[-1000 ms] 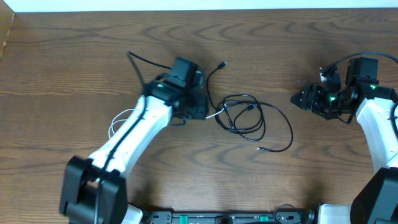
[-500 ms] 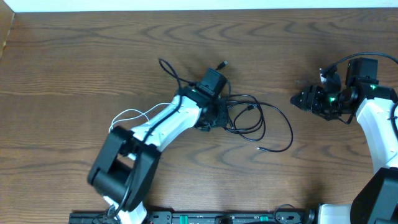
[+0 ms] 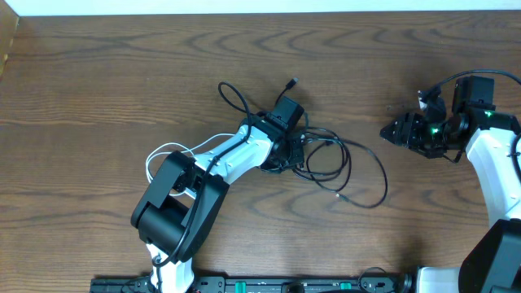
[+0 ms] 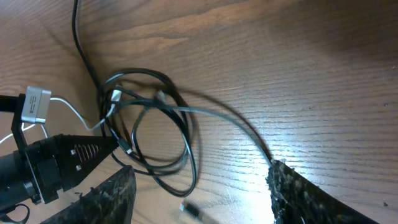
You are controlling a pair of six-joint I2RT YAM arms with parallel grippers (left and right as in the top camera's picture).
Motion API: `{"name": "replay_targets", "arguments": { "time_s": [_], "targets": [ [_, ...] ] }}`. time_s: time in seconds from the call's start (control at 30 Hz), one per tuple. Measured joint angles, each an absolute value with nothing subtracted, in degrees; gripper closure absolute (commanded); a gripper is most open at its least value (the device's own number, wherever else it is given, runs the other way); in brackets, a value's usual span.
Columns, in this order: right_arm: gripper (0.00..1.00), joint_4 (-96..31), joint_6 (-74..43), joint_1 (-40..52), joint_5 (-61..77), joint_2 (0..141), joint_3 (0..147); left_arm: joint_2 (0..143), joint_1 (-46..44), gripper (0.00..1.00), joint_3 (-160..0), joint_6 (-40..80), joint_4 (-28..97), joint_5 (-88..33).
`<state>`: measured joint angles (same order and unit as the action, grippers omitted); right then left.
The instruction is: Untangle cables
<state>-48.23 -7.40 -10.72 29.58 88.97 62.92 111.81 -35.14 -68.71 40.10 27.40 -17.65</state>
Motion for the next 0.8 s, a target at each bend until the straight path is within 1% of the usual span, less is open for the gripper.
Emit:
{"name": "replay_targets", "arguments": {
  "time_s": [0.23, 0.37, 0.5, 0.63, 0.8],
  "targets": [
    [0.38, -47.9, -7.4, -10.7, 31.8, 89.0, 62.9, 109.7, -34.2, 0.93, -68.8, 39.4, 28.7, -17.3],
    [0.38, -46.5, -7.1, -10.7, 38.9, 89.0, 62.9, 100.0, -33.8, 0.92, -68.8, 35.8, 29.0, -16.6],
    [0.37, -43.3, -7.0, -9.4, 45.6, 87.8, 62.9, 86.4, -33.8, 0.92, -69.1, 32.9, 29.1, -16.4],
    [0.35, -40.0, -7.5, -6.7, 48.2, 84.7, 62.9, 77.5, -33.8, 0.93, -69.6, 31.6, 28.1, -16.4],
    [0.32, -36.2, -9.3, -3.7, 49.0, 81.6, 62.9, 71.6, -33.8, 0.93, -69.6, 31.2, 22.9, -16.4]
  ]
}}
